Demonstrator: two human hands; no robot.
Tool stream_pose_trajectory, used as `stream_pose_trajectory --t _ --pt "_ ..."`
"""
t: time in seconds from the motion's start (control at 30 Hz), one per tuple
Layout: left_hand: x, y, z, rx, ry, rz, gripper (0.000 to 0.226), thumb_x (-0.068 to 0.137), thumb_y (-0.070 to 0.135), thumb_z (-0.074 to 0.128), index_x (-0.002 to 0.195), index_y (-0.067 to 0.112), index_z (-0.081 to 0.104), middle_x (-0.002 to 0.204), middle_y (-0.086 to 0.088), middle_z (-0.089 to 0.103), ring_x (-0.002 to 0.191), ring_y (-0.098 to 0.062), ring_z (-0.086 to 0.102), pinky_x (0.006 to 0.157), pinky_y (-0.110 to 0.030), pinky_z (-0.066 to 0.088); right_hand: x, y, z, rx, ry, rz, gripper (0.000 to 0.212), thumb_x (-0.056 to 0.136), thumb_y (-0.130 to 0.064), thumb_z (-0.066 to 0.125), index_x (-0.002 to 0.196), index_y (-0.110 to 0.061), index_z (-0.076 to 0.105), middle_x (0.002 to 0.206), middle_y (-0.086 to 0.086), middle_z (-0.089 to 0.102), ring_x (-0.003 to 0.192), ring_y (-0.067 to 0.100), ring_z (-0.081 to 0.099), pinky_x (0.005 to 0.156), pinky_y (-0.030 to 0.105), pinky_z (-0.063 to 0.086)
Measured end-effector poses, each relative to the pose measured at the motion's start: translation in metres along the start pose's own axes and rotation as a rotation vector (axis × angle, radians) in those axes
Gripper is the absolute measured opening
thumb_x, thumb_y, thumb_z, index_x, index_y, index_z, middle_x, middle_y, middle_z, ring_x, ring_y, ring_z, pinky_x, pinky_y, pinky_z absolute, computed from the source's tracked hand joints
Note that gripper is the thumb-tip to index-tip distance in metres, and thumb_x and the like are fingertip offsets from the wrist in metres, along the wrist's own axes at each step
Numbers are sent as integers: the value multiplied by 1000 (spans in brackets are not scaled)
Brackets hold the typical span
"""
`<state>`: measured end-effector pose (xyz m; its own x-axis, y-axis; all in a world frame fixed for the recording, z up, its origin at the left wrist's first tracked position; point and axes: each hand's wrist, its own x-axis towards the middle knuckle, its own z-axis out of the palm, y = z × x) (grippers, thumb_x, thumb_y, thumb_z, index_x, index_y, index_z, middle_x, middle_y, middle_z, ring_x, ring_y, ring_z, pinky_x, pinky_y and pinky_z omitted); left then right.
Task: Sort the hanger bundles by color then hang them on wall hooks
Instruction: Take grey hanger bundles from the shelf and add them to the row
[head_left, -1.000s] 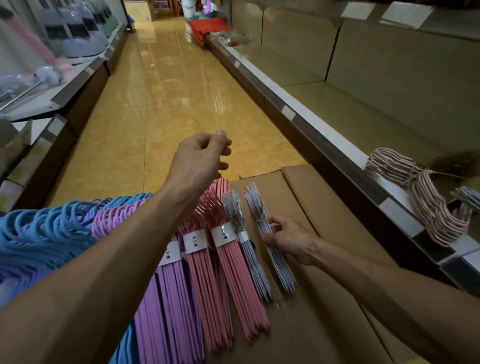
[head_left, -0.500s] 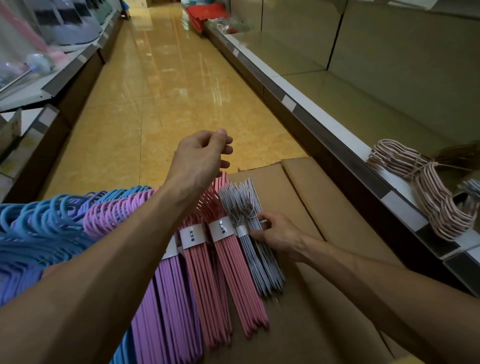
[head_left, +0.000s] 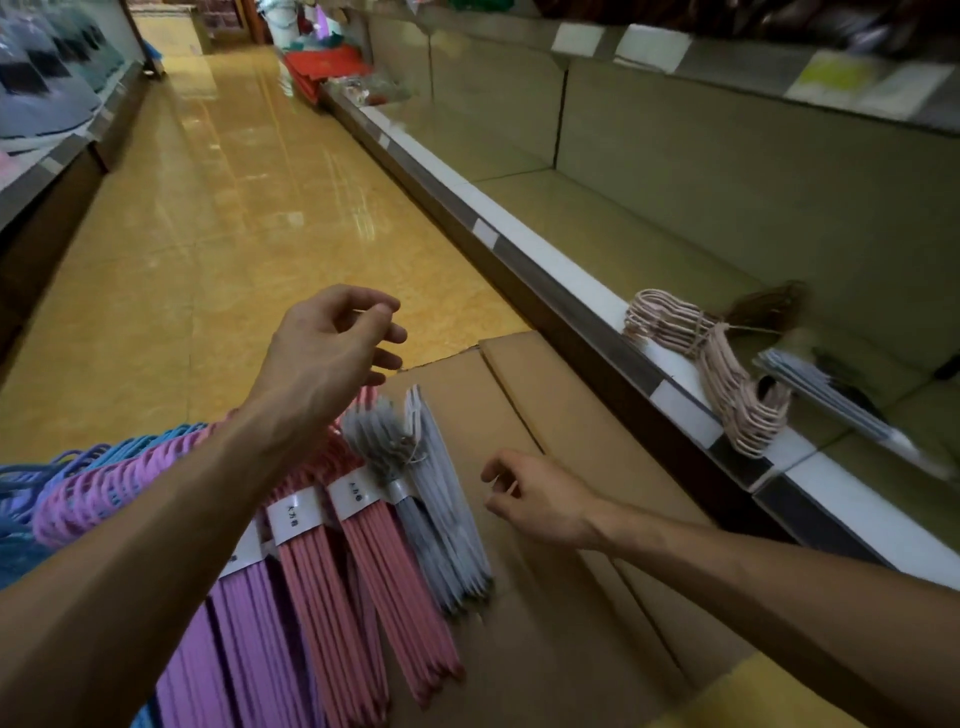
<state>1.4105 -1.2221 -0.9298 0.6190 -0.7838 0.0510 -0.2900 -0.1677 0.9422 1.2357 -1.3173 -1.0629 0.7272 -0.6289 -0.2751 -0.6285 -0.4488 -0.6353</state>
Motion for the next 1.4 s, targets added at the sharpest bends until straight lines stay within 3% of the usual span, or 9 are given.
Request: stream_pose_trajectory --t 0.23,0.43,0.57,0.63,0.73,0.87,1.0,1.23,1.4 --pt "3 20 48 1 -134 68 19 102 21 51 116 19 63 101 -2 69 91 -18 70 79 -34 57 -57 37 -64 -97 149 -137 21 101 -30 52 121 -27 59 113 -11 57 99 4 57 88 29 54" --pt "1 30 106 45 -237 136 19 102 23 49 115 24 63 100 3 68 90 -13 69 80 -34 57 -106 77 -119 -268 342 -190 19 101 -27 51 119 -26 58 112 -13 53 99 -3 50 81 13 42" --pt "-1 34 144 66 -282 156 18 102 22 49 114 23 63 97 4 67 87 -12 68 76 -31 57 -136 115 -153 -300 535 -121 25 97 -30 57 121 -25 56 112 -12 52 99 0 48 85 19 45" --pt "-1 35 161 79 -311 159 18 102 23 50 114 25 62 97 5 67 86 -11 68 74 -29 56 -149 139 -166 -310 599 -41 39 93 -37 61 129 -24 51 117 -9 50 105 4 48 91 26 46" --pt "-2 36 187 79 -354 148 17 101 23 51 112 25 63 97 3 67 86 -13 68 72 -29 56 -163 176 -185 -218 556 195 70 86 -50 68 144 -30 35 133 -10 42 120 10 44 100 33 44" --pt "-8 39 222 94 -411 142 15 101 26 51 113 27 61 99 4 64 85 -11 67 69 -25 55 -171 221 -206 -171 514 427 116 60 -67 83 153 -36 20 152 6 35 137 30 37 107 52 43" --pt "-11 45 252 65 -466 99 21 100 30 53 120 26 58 105 2 63 85 -12 68 71 -29 59 -168 250 -216 -74 377 490 139 45 -73 82 157 -38 6 157 8 35 141 32 38 111 52 40" --pt "-12 51 284 -62 -569 -31 50 97 34 59 144 26 42 123 1 62 96 -18 68 81 -36 61 -154 266 -215 2 368 420 119 69 -37 89 157 -33 10 147 7 48 130 26 52 96 27 43" --pt "-12 52 286 -130 -625 -87 55 95 31 64 145 24 43 135 2 57 107 -19 64 81 -31 58 -156 267 -211 41 452 377 105 76 -21 87 157 -26 20 140 3 50 115 10 49 87 22 42"
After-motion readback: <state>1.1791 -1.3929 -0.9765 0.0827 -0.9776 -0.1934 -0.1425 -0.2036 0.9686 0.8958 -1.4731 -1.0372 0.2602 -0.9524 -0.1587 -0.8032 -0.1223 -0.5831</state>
